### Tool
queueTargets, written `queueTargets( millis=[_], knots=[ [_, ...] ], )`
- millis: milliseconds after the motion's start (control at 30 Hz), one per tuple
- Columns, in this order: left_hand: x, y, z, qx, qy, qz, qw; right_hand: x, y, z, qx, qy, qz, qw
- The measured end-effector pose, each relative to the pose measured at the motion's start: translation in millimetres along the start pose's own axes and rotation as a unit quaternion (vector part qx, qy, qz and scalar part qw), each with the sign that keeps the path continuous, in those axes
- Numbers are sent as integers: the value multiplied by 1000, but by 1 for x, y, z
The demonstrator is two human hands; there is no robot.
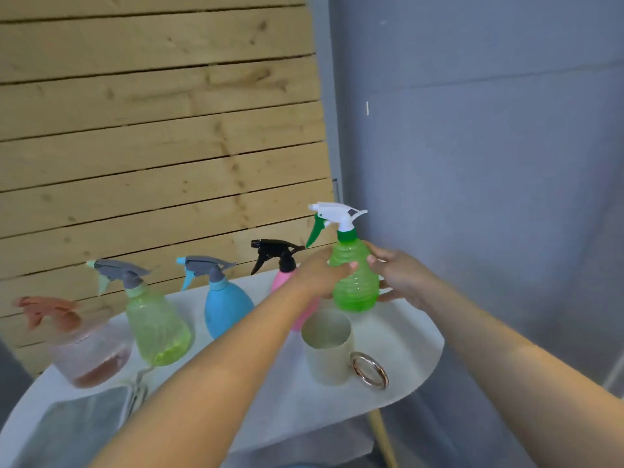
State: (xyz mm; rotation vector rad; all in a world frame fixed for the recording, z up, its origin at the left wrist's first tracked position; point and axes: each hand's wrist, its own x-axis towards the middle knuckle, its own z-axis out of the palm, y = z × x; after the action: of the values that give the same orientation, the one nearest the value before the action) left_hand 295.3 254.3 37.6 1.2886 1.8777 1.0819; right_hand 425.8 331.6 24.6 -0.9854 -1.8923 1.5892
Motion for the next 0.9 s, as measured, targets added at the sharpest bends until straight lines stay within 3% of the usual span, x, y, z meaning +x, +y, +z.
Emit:
queueTargets(
  millis=[100, 333, 533, 700, 900],
  knots=[
    [31, -12, 13, 73, -1, -19, 997, 30, 29, 0, 11, 20, 23, 999],
    [73, -35, 27, 99, -6, -74, 992, 68, 62, 2, 7, 50, 11, 999],
    [78, -35, 38, 145, 5, -51, 988, 76, 70, -2, 4, 60, 19, 998],
    [75, -30, 44, 147, 1, -77, 986, 72, 70, 1, -27, 78, 28, 996],
    [56, -17, 43, 186, -4, -111, 976, 50, 64, 6, -60, 152, 66, 984]
  ],
)
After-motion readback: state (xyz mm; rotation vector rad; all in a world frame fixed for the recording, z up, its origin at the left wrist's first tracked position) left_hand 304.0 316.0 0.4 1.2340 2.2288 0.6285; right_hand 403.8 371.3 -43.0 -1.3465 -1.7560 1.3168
